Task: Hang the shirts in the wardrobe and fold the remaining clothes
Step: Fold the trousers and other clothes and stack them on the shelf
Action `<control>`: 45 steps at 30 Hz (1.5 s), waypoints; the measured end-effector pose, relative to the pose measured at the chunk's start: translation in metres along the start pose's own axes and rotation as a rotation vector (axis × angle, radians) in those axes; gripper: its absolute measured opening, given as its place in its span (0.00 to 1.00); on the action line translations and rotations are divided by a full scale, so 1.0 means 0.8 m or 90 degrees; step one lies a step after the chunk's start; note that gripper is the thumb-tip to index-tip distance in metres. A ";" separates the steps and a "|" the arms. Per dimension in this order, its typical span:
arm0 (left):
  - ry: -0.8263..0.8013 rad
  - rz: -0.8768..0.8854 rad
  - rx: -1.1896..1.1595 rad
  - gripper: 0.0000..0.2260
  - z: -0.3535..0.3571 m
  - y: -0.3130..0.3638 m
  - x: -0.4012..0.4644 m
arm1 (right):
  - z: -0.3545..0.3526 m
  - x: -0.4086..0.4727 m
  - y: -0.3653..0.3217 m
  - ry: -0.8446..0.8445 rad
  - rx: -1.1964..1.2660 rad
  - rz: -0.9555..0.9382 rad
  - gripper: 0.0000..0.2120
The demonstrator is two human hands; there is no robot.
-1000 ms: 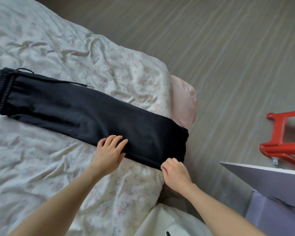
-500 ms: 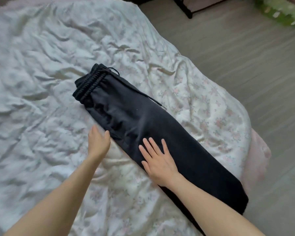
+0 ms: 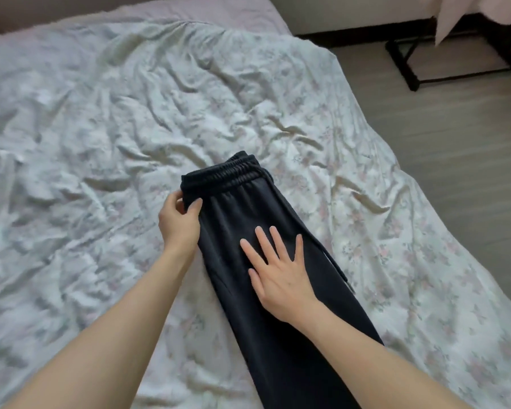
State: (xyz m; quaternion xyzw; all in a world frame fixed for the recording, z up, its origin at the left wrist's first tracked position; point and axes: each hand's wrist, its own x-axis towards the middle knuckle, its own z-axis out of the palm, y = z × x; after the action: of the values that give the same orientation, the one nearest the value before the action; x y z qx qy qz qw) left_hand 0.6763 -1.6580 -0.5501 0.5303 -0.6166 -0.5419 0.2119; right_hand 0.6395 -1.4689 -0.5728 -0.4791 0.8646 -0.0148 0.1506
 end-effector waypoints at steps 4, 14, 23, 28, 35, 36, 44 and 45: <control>-0.029 -0.004 0.013 0.07 0.009 0.008 0.030 | -0.021 0.041 0.005 0.039 0.012 0.031 0.25; -0.181 -0.128 -0.056 0.13 0.001 0.025 0.055 | -0.044 0.081 0.025 -0.091 0.336 0.092 0.21; -0.379 0.384 0.247 0.25 -0.040 0.040 -0.095 | -0.154 0.026 0.052 -0.002 1.106 0.438 0.22; -0.534 0.596 0.346 0.30 -0.055 0.000 -0.180 | -0.139 -0.071 0.065 -0.060 1.005 0.436 0.21; -0.709 0.490 0.733 0.20 -0.055 -0.062 -0.232 | -0.062 -0.159 0.060 -0.065 0.612 0.447 0.23; -0.688 0.472 0.718 0.19 -0.055 -0.060 -0.235 | -0.055 -0.159 0.058 -0.065 0.507 0.434 0.25; -0.329 0.285 0.685 0.24 -0.020 -0.037 -0.164 | -0.077 -0.080 0.056 0.027 0.009 -0.041 0.30; -0.355 0.274 0.696 0.25 -0.013 -0.039 -0.151 | -0.080 -0.060 0.059 -0.039 -0.016 -0.090 0.31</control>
State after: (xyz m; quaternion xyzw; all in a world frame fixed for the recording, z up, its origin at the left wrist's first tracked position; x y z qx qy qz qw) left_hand 0.7405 -1.5512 -0.5369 0.2658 -0.9277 -0.2129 -0.1531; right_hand 0.6066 -1.4111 -0.5083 -0.5408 0.8240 0.0003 0.1690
